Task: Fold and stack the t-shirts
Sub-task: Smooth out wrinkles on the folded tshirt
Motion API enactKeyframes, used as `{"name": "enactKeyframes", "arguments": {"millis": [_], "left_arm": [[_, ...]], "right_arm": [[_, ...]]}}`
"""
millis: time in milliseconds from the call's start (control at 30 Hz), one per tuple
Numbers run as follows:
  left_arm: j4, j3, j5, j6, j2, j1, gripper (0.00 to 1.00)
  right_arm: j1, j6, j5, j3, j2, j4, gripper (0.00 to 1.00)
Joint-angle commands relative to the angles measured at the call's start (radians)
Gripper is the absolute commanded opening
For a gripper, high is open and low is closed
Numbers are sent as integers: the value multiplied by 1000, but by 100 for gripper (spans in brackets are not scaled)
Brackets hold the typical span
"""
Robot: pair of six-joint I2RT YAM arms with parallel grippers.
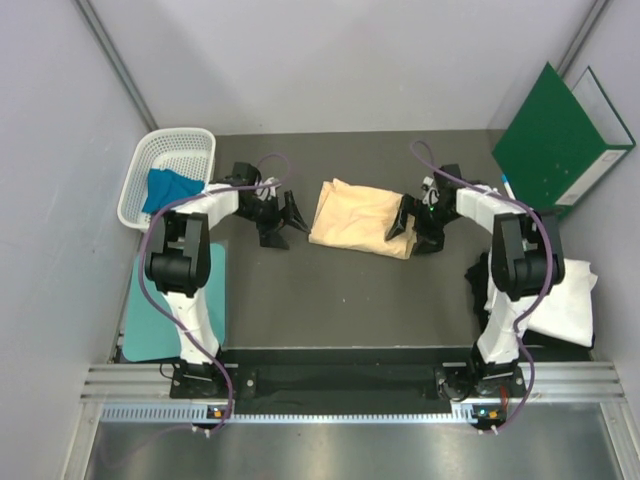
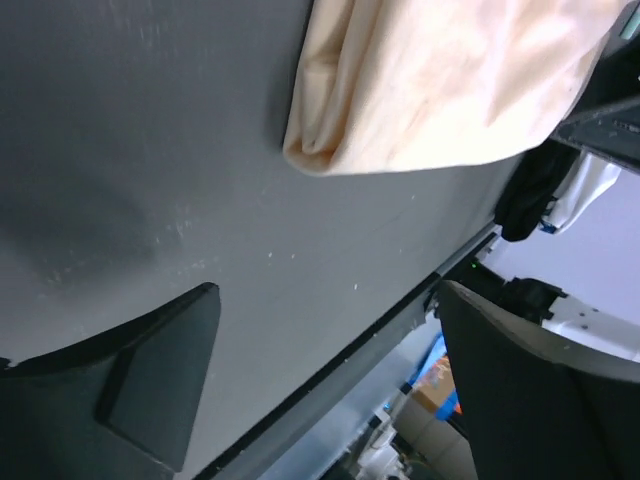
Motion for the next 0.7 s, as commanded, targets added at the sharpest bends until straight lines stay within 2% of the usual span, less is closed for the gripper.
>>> {"name": "enactKeyframes", "arguments": {"millis": [0, 167, 200, 233, 267, 333, 367, 400, 500, 667], "left_arm": [[16, 92, -48, 51, 13, 1, 99], [121, 214, -34, -7, 98, 1, 99], [145, 243, -27, -23, 115, 1, 99], [161, 295, -20, -30, 149, 1, 96], [170, 326, -7, -38, 166, -1, 90], [211, 410, 22, -75, 215, -3, 67], [224, 437, 36, -93, 232, -3, 23], [239, 460, 49, -142, 249, -6, 0], [374, 506, 108, -262, 310, -18, 0], [524, 596, 194, -412, 420, -58, 0]], "right_arm": [[11, -62, 151, 40, -146, -65, 100], [8, -58, 198, 63, -172, -19, 100], [10, -58, 185, 74, -166, -13, 97], [10, -53, 170, 77, -160, 28, 90], [10, -44, 129, 76, -158, 55, 68], [8, -7, 92, 85, -140, 111, 21], [11, 7, 60, 91, -127, 152, 0], [11, 27, 38, 109, -112, 178, 0], [19, 53, -6, 158, -49, 249, 0], [21, 56, 6, 246, 67, 254, 0]]}}
